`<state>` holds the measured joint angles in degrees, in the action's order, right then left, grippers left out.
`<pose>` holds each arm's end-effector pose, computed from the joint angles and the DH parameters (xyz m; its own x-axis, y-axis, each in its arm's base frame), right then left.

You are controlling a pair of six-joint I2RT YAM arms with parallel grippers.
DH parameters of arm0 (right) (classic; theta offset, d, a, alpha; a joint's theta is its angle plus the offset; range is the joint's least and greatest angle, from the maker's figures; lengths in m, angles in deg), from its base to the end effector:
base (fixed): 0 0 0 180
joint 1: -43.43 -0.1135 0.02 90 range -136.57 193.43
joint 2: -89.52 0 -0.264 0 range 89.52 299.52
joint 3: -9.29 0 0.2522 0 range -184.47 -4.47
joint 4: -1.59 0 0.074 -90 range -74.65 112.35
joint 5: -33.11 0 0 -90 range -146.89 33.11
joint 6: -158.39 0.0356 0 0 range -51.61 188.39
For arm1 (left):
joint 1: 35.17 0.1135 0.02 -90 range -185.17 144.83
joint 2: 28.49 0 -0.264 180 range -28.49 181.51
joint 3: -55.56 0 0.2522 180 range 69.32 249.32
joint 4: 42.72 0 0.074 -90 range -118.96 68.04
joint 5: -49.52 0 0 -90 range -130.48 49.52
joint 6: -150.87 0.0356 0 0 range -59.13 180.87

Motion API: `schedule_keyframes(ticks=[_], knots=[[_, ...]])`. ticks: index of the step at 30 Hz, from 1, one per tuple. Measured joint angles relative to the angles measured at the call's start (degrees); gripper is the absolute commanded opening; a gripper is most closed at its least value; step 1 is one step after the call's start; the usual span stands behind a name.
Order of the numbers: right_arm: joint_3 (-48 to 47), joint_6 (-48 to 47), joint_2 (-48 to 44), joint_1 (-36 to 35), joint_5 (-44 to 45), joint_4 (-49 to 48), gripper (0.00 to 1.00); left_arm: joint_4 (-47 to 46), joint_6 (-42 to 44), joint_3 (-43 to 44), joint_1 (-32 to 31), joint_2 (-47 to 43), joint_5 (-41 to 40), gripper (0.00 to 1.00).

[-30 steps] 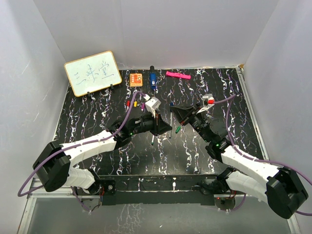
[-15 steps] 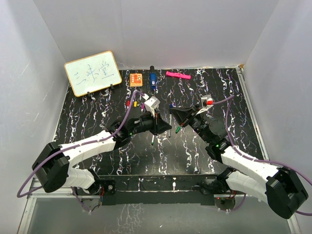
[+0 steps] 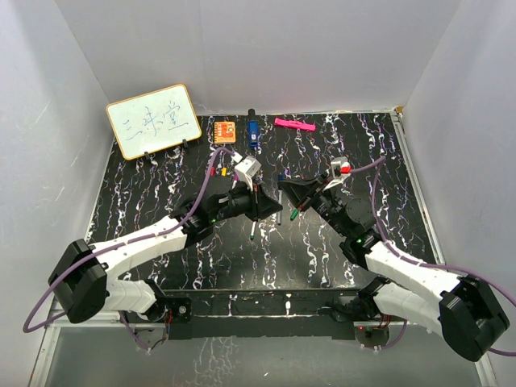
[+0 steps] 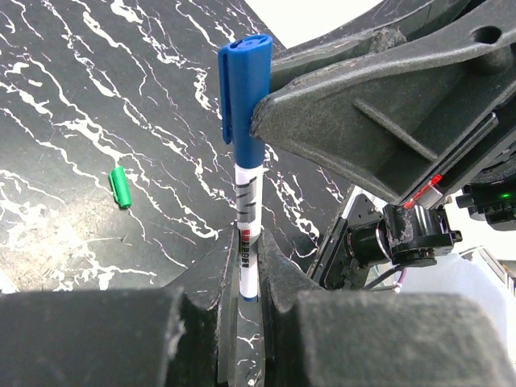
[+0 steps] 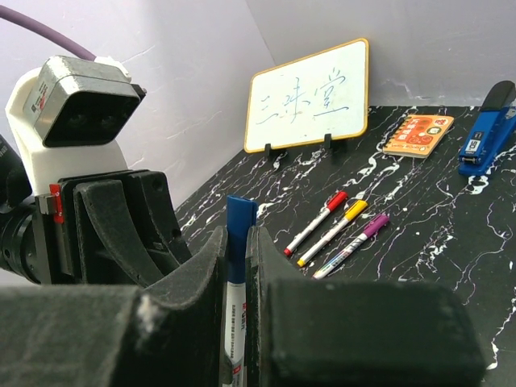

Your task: Insert the pens into the pen caps

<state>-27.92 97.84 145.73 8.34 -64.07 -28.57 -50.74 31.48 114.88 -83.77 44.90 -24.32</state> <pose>0.1765 0.1295 0.2720 -0.1918 0.4614 -0.8662 -0.6619 0.5908 0.4613 0.1888 -0.2292 0.2938 -0.5041 -0.1409 -0.8521 0.7530 0.4113 -0.5136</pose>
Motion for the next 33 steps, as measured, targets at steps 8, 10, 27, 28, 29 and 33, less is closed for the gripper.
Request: schedule_keyframes(ticks=[8, 10, 27, 28, 29, 33], knots=[[0.0, 0.0, 1.3, 0.2, -1.8, -0.6, 0.00, 1.9, -2.8, 0.5, 0.9, -0.1, -0.2, 0.00], [0.0, 0.0, 2.0, 0.2, -2.0, -0.9, 0.00, 2.3, -3.5, 0.5, 1.5, -0.1, 0.7, 0.00], [-1.9, -2.2, 4.5, 0.2, -2.1, -2.2, 0.00, -2.2, -13.0, 0.5, 9.6, 1.2, 15.5, 0.00], [-1.9, -2.4, 4.7, 0.1, -2.3, -2.3, 0.00, -2.1, -12.9, 0.5, 9.6, 1.2, 15.5, 0.00], [-1.9, -2.4, 4.8, 0.1, -2.4, -2.4, 0.00, -1.9, -12.8, 0.5, 9.6, 1.2, 15.6, 0.00], [-1.9, -2.8, 5.4, -0.6, -2.4, -2.4, 0.00, -0.7, -12.2, 0.5, 9.7, 1.2, 15.6, 0.00]])
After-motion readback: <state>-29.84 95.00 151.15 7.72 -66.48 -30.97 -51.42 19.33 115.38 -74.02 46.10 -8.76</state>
